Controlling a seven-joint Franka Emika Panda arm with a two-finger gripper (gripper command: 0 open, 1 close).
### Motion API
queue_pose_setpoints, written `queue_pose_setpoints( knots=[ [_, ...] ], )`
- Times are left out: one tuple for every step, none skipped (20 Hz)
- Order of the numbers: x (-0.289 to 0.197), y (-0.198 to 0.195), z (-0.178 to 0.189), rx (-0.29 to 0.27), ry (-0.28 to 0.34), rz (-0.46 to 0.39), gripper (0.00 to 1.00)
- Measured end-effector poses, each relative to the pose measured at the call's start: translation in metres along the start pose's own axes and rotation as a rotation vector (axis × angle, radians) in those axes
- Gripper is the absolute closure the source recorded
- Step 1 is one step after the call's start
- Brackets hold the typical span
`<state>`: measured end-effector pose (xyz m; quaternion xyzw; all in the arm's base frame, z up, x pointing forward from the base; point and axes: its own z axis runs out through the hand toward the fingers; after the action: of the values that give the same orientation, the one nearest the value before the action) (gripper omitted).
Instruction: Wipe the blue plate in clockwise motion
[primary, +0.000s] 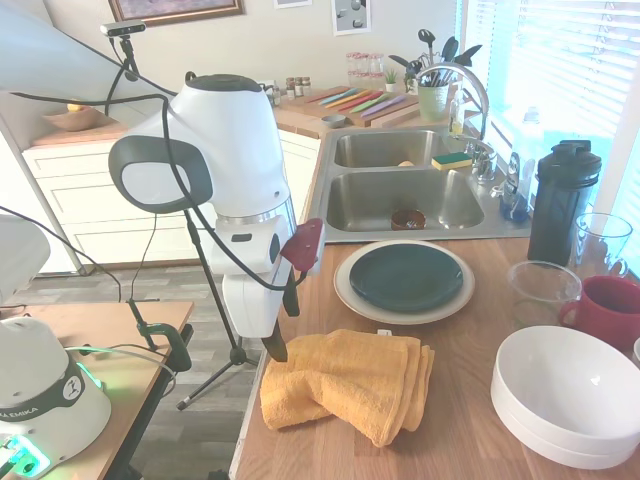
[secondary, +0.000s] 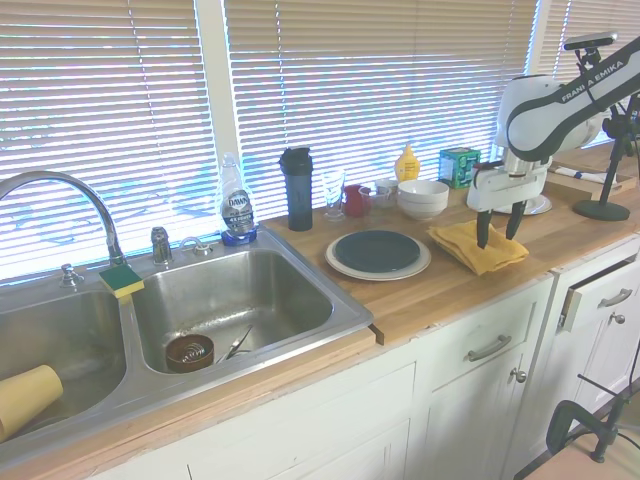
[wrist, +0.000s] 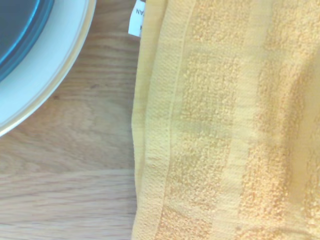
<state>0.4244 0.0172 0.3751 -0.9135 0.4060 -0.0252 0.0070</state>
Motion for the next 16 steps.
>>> queue_pose_setpoints(
  knots=[
    [0.0,0.0,0.0,-0.001,-0.001,-0.001,0.0],
    [-0.001,0.0,0.001,-0.005,-0.005,-0.007,0.0],
    [0.0,0.0,0.001,-0.006,-0.003,-0.009,0.0],
    [0.0,0.0,0.0,-0.007,0.001,-0.013,0.0],
    [0.001,-0.001,0.0,-0.009,0.005,-0.017,0.0],
    [0.003,-0.003,-0.001,-0.012,0.011,-0.022,0.0],
    [0.005,-0.006,-0.001,-0.014,0.016,-0.027,0.0],
    [0.006,-0.009,-0.002,-0.017,0.023,-0.032,0.0],
    [0.008,-0.014,-0.002,-0.02,0.027,-0.036,0.0],
    [0.008,-0.019,-0.002,-0.024,0.033,-0.042,0.0],
    [0.009,-0.025,-0.001,-0.028,0.038,-0.047,0.0],
    [0.009,-0.03,0.001,-0.034,0.046,-0.052,0.0],
    [0.01,-0.036,0.002,-0.04,0.054,-0.055,0.0],
    [0.011,-0.042,0.004,-0.044,0.06,-0.057,0.0],
    [0.013,-0.047,0.005,-0.05,0.068,-0.059,0.0],
    [0.016,-0.051,0.006,-0.055,0.078,-0.058,0.0]
  ],
)
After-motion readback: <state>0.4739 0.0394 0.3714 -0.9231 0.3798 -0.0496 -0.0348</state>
